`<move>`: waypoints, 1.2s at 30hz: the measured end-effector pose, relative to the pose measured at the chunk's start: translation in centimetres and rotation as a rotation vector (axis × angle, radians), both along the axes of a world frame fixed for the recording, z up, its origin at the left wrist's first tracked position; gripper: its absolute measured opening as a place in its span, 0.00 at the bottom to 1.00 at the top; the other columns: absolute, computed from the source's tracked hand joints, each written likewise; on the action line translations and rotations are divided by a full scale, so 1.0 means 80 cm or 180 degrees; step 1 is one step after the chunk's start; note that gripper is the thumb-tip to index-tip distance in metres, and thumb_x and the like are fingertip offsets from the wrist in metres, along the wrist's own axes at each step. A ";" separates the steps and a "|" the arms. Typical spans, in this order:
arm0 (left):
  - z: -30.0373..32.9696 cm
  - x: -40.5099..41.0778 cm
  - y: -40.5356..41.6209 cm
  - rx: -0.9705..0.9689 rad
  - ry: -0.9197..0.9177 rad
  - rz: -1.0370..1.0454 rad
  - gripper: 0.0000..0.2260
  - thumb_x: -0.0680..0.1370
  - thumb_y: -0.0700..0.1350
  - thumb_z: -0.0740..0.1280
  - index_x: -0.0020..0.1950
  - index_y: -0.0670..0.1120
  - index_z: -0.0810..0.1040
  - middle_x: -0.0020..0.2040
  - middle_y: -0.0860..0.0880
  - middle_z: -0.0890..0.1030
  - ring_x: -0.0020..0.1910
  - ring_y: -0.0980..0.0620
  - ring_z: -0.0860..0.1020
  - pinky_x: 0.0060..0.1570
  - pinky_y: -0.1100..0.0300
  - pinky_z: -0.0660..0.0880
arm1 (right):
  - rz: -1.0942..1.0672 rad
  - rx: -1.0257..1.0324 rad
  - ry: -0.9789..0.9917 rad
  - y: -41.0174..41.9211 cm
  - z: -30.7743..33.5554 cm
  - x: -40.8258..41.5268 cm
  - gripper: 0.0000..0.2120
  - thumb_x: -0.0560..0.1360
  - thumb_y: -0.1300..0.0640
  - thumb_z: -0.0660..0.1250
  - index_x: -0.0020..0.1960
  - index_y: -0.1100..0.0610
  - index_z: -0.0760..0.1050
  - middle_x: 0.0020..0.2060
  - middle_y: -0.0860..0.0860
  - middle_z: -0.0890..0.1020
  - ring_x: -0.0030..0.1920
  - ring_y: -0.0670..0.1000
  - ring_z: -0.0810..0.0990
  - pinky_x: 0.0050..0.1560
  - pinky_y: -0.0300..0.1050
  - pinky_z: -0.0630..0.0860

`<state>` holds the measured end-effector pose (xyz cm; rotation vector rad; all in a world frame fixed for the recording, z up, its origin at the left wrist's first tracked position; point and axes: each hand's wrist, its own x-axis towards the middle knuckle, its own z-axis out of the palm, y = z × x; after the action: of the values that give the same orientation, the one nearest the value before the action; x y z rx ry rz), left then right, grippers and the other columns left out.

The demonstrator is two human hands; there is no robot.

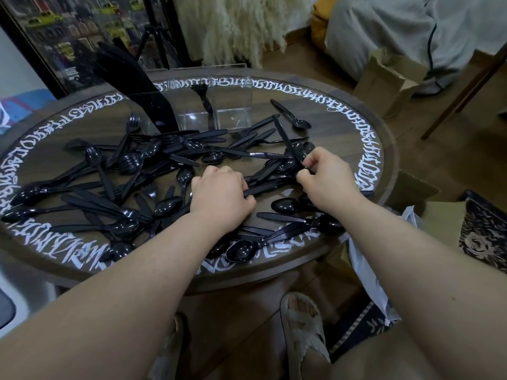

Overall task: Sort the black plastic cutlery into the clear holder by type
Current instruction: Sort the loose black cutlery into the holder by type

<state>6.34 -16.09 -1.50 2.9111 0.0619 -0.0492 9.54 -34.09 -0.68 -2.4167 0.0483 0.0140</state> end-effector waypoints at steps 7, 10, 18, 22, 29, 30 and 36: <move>0.011 0.000 0.012 -0.0506 -0.0307 0.0087 0.07 0.76 0.50 0.64 0.52 0.50 0.76 0.42 0.54 0.74 0.52 0.48 0.75 0.54 0.51 0.71 | 0.0042 0.0076 0.0001 0.003 -0.005 0.005 0.02 0.75 0.57 0.63 0.47 0.52 0.71 0.42 0.52 0.82 0.44 0.52 0.79 0.39 0.43 0.72; 0.016 0.000 0.023 -0.0722 -0.0552 0.0287 0.05 0.78 0.48 0.63 0.52 0.49 0.73 0.41 0.53 0.77 0.44 0.48 0.77 0.46 0.54 0.73 | 0.0079 0.0251 -0.0014 0.008 -0.005 0.005 0.03 0.76 0.57 0.62 0.47 0.51 0.71 0.43 0.51 0.82 0.45 0.52 0.81 0.47 0.48 0.78; 0.019 -0.002 0.061 -0.1400 -0.1038 0.0543 0.09 0.79 0.43 0.63 0.59 0.49 0.73 0.48 0.54 0.82 0.49 0.50 0.79 0.52 0.53 0.74 | 0.0131 0.0402 -0.0119 0.028 0.001 0.004 0.04 0.77 0.58 0.61 0.49 0.49 0.70 0.44 0.51 0.83 0.45 0.53 0.82 0.51 0.52 0.78; 0.024 -0.006 0.070 -0.1624 -0.1082 0.0547 0.16 0.81 0.40 0.59 0.67 0.49 0.72 0.50 0.54 0.79 0.47 0.54 0.80 0.53 0.59 0.74 | 0.0097 0.0430 -0.0252 0.034 0.008 -0.002 0.06 0.78 0.58 0.61 0.52 0.50 0.72 0.48 0.49 0.82 0.47 0.51 0.81 0.51 0.48 0.78; 0.034 -0.018 0.089 -0.1455 -0.1154 0.0683 0.14 0.82 0.41 0.55 0.65 0.45 0.74 0.57 0.46 0.78 0.55 0.48 0.75 0.54 0.57 0.69 | 0.0523 0.0288 -0.0543 0.036 0.025 -0.015 0.08 0.78 0.59 0.62 0.49 0.47 0.76 0.41 0.44 0.77 0.42 0.47 0.74 0.45 0.41 0.70; 0.035 -0.020 0.090 -0.1435 -0.1104 0.0660 0.14 0.82 0.42 0.55 0.64 0.45 0.74 0.54 0.46 0.78 0.52 0.48 0.75 0.51 0.58 0.68 | 0.0691 0.0240 -0.0471 0.039 0.025 -0.018 0.08 0.78 0.59 0.63 0.49 0.47 0.77 0.41 0.44 0.77 0.42 0.47 0.75 0.47 0.42 0.72; 0.039 -0.035 0.089 -0.1380 -0.0779 0.0379 0.09 0.82 0.43 0.56 0.57 0.48 0.74 0.35 0.55 0.74 0.37 0.50 0.73 0.39 0.57 0.65 | 0.0985 0.0335 -0.0575 0.070 0.036 -0.025 0.04 0.75 0.59 0.70 0.48 0.53 0.81 0.40 0.43 0.79 0.46 0.45 0.77 0.50 0.39 0.73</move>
<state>3.55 -8.95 1.63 2.4540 0.1610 0.2780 7.53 -28.53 2.23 -2.2878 -0.3991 -0.0585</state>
